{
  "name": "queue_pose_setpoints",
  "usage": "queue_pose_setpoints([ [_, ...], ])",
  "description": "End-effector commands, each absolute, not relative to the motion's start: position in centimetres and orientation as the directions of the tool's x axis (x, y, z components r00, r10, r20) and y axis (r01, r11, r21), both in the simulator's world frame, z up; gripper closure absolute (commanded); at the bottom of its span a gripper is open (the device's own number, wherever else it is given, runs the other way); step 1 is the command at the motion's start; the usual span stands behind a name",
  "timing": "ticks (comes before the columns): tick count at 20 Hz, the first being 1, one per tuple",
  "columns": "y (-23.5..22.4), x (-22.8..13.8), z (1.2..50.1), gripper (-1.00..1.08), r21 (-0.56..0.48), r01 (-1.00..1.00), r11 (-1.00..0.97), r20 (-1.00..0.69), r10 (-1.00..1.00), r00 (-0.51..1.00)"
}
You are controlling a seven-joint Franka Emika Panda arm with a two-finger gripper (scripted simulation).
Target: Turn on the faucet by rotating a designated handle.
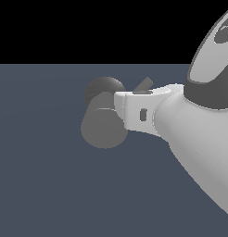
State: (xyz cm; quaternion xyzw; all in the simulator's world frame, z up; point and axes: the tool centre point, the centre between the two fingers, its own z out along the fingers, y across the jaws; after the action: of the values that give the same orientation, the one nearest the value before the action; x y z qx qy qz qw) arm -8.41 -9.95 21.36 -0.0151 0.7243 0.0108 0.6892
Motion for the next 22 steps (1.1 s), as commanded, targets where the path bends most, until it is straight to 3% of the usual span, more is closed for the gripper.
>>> queue_pose_setpoints([
  [1,-8.9,-7.9,23.2,1.08,-0.006,-0.048,0.999,-1.0,-0.007,-0.011],
  [10,-7.5,-7.9,25.2,1.08,-0.008,-0.05,0.999,-1.0,-0.008,-0.001],
  [11,-8.6,-8.3,23.2,1.08,-0.008,-0.034,0.999,-0.999,-0.01,-0.048],
  [22,-5.3,-8.2,25.6,1.08,-0.008,-0.042,0.999,-1.0,-0.009,-0.026],
])
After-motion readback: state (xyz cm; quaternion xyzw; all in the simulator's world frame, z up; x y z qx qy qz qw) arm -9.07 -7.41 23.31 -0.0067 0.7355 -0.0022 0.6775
